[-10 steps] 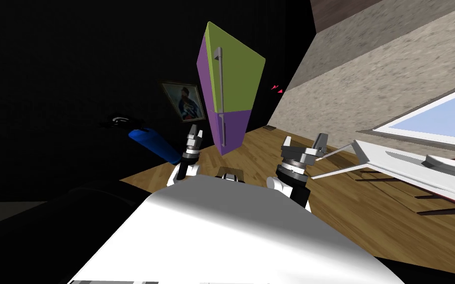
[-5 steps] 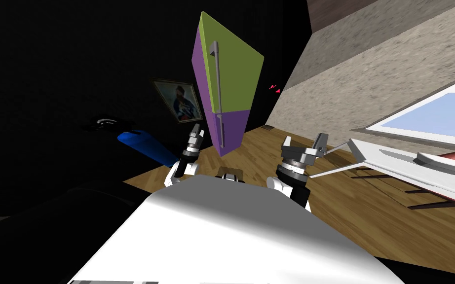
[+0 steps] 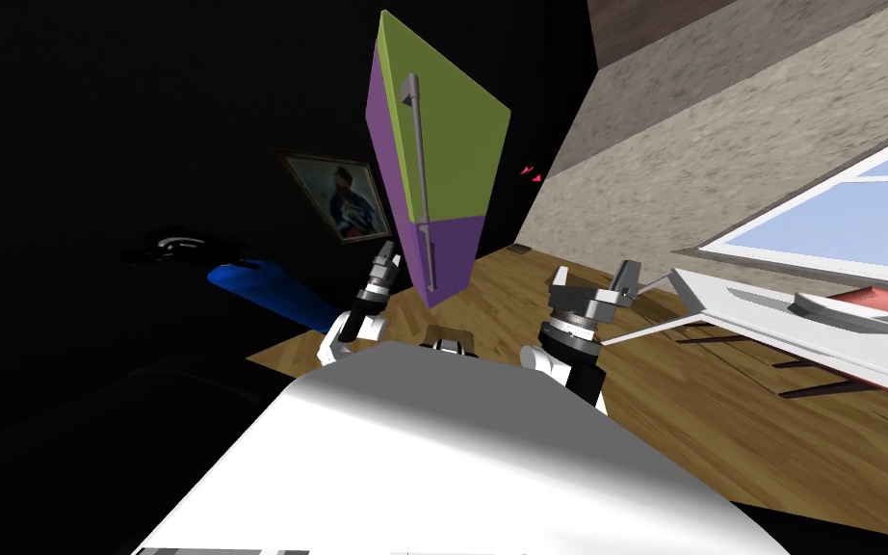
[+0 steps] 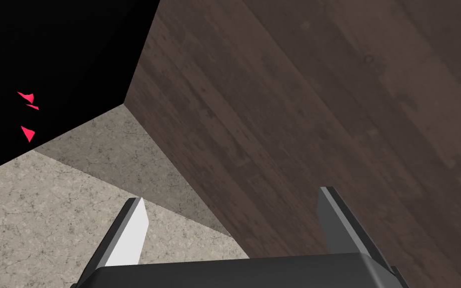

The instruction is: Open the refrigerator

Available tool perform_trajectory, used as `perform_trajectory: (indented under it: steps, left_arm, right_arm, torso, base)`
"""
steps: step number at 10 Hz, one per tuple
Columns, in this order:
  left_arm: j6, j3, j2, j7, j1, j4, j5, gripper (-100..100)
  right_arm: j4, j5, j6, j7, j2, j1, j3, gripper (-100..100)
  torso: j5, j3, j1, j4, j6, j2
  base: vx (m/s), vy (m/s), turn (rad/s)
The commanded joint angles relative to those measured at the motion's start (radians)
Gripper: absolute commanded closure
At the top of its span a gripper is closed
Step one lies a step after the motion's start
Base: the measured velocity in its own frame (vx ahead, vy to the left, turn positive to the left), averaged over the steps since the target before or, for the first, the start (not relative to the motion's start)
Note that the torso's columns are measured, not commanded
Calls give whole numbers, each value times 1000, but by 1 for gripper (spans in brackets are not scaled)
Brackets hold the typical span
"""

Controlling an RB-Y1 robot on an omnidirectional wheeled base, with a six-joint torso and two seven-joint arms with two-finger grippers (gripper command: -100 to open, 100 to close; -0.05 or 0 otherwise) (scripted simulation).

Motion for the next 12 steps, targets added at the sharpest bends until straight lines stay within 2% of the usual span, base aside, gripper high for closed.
perform_trajectory:
  steps: [1,2,6,7,9,10,11,12]
  left_arm:
    - [72,1,22,11,-11,-11,1,-100]
    - [75,1,22,11,-11,-11,1,-100]
    - [192,2,65,31,-33,-25,3,-100]
    - [199,2,65,31,-33,-25,3,-100]
    - [269,2,98,45,-48,-29,4,-100]
    - [285,2,98,45,-48,-29,4,-100]
    - [323,3,116,52,-55,-29,4,-100]
    - [329,3,116,52,-55,-29,4,-100]
  right_arm:
    - [0,0,0,0,0,0,0,0]
    - [0,0,0,0,0,0,0,0]
    - [0,0,0,0,0,0,0,0]
    - [0,0,0,0,0,0,0,0]
    - [0,0,0,0,0,0,0,0]
    - [0,0,0,0,0,0,0,0]
    - [0,0,0,0,0,0,0,0]
    - [0,0,0,0,0,0,0,0]
  torso:
    - [0,1,-1,0,0,1]
    - [-1,0,-2,0,0,0]
    - [0,0,0,0,0,0]
    - [0,1,-1,0,0,1]
    - [0,1,-2,0,0,1]
    - [0,-1,-1,0,0,-1]
    - [0,0,0,0,0,0]
    - [0,1,-1,0,0,1]
  base:
    - [67,7,-54]
    - [54,3,-29]
    - [66,19,-63]
    - [48,19,-36]
    - [81,17,-94]
    - [77,27,-24]
    - [64,18,-53]
    - [45,16,-39]
